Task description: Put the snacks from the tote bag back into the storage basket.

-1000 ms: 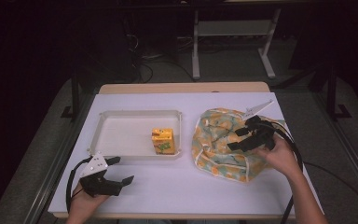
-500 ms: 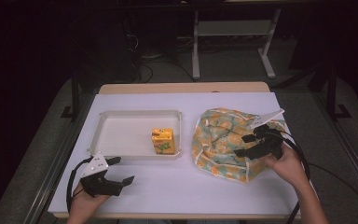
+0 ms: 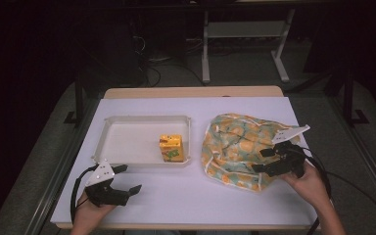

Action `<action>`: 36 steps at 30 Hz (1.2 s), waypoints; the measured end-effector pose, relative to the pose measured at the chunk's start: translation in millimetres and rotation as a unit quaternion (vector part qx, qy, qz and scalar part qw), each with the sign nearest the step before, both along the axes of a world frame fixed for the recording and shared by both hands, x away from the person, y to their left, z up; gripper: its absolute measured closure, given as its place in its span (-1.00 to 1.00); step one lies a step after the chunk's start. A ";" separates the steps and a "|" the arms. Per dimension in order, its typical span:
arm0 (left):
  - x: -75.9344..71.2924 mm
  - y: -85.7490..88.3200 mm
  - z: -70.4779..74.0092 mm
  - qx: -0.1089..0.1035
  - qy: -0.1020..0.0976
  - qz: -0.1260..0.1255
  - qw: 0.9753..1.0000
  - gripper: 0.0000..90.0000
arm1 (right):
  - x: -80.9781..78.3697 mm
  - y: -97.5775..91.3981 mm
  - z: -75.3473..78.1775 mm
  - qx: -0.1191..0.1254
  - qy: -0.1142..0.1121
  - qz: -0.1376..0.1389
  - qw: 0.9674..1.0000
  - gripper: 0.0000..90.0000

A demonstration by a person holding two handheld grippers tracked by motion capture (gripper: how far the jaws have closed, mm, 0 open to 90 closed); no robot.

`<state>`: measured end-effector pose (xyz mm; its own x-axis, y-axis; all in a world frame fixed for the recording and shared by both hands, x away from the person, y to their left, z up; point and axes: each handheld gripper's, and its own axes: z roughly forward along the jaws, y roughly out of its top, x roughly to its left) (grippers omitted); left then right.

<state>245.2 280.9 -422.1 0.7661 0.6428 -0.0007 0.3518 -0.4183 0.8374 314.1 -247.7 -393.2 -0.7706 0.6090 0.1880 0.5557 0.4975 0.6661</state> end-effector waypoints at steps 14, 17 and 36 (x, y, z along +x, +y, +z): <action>0.0 -0.8 -0.8 0.000 0.001 -0.001 1.000 -0.70 | -21.9 -16.5 -14.1 0.014 -0.002 -0.019 1.000 -0.41; 0.0 -1.1 -0.8 0.001 0.001 -0.001 1.000 -0.70 | -26.0 -20.3 -16.6 0.016 -0.001 -0.022 1.000 -0.41; 0.6 -1.9 -0.6 0.006 0.001 -0.004 1.000 -0.70 | -57.6 -36.4 -17.4 0.046 -0.043 -0.046 0.997 -0.45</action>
